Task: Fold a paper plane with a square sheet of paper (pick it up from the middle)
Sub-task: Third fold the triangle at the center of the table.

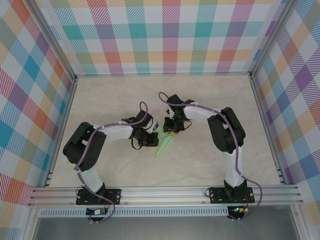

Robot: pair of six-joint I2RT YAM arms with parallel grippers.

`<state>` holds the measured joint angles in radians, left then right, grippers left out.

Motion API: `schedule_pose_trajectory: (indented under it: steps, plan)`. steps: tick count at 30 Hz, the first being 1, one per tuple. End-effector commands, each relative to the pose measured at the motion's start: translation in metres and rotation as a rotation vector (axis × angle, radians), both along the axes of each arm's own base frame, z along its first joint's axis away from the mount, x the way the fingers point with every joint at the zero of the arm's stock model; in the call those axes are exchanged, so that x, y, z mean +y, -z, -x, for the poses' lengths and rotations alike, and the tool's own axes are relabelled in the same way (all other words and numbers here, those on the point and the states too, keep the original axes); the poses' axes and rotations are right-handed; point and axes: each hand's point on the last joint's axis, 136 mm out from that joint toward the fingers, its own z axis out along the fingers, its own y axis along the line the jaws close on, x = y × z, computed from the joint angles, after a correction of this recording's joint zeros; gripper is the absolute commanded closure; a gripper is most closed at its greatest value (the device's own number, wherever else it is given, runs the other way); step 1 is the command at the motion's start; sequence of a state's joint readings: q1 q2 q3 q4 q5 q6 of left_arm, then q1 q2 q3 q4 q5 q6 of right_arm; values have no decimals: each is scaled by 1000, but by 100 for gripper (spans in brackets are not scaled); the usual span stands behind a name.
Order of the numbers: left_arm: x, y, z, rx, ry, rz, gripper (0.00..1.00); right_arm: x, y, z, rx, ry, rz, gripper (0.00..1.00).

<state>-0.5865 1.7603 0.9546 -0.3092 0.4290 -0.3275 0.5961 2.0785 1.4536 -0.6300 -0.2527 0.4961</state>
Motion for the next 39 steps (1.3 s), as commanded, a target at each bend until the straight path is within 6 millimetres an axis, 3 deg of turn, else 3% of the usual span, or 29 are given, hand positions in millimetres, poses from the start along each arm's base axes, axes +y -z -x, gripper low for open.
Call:
schedule_pose_trajectory:
  steps: [1,6,9,12,15,22,33,39]
  plan:
    - [11,13,2,21,-15,-32,98,0,-26,-7,-43,25,-1,76]
    - [11,14,4,23,-14,-22,98,-12,-64,-22,-144,104,-17,74]
    - [8,10,1,15,-13,-6,98,-15,-86,-21,-204,137,-77,72]
    - [-1,-1,-8,-22,-13,35,98,-12,-91,-14,-219,123,-137,71]
    - [-2,-7,-10,-36,-8,41,98,-6,-81,-9,-174,107,-153,72]
    - [-1,-10,-8,-39,-2,42,98,-3,-35,-18,-61,107,-54,83]
    - [-8,-20,-14,-54,8,74,97,-11,6,-8,13,56,23,85]
    - [-7,-21,-12,-38,14,60,97,-16,14,-4,26,56,46,85]
